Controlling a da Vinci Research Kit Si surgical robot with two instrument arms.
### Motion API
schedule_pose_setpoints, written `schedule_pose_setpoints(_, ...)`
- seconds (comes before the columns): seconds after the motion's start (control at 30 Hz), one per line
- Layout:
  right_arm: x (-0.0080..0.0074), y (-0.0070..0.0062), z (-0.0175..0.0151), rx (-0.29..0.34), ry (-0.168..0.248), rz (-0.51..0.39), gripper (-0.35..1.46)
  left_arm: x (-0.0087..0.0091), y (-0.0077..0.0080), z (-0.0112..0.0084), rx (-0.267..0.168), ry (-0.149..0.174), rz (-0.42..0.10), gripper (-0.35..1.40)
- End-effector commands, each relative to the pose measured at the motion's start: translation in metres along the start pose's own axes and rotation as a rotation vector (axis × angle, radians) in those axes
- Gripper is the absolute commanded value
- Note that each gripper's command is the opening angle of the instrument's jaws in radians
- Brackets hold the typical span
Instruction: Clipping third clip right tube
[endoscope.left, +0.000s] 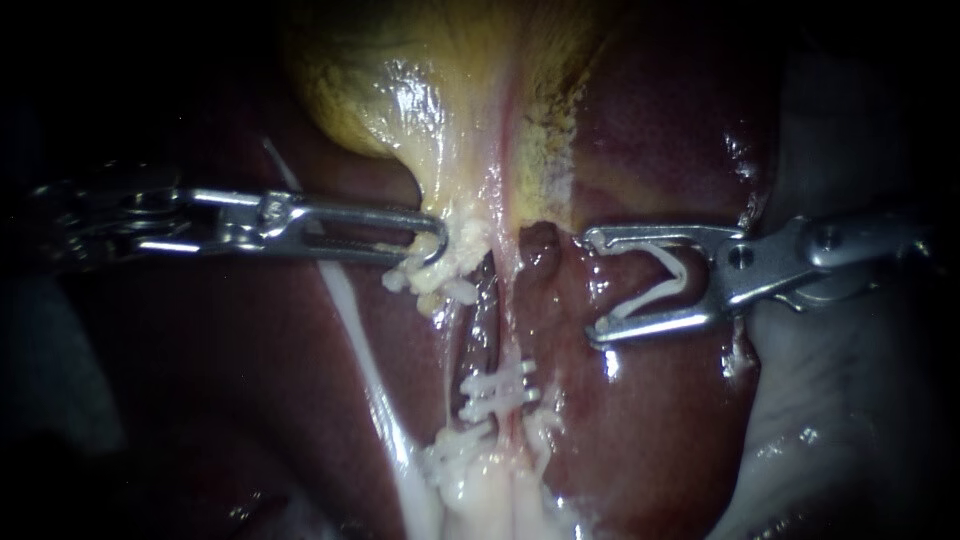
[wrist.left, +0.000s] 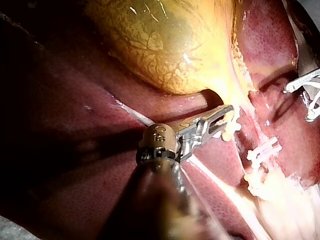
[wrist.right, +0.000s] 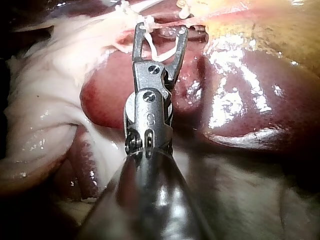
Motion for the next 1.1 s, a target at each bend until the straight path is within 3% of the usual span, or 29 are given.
schedule_pose_setpoints(0.03, 0.0000, 0.0000, 0.0000, 0.001, 0.000, 0.000, 0.50, 0.0000, 0.0000, 0.0000, 0.002, 0.001, 0.000, -0.35)
schedule_pose_setpoints(0.5, 0.0002, -0.0001, 0.0000, 0.001, 0.000, -0.005, 0.50, 0.0001, 0.0001, -0.0004, 0.004, 0.003, 0.001, -0.35)
schedule_pose_setpoints(0.6, 0.0003, -0.0001, 0.0002, 0.001, 0.000, -0.005, 0.50, -0.0002, 0.0001, -0.0022, 0.017, 0.013, 0.000, -0.35)
schedule_pose_setpoints(0.87, 0.0004, -0.0002, 0.0003, 0.000, 0.000, -0.004, 0.50, -0.0017, -0.0008, -0.0090, -0.014, -0.011, -0.011, -0.35)
schedule_pose_setpoints(1.1, 0.0004, -0.0002, 0.0008, -0.003, -0.001, -0.004, 0.50, -0.0022, -0.0025, -0.0104, -0.017, -0.026, -0.022, -0.35)
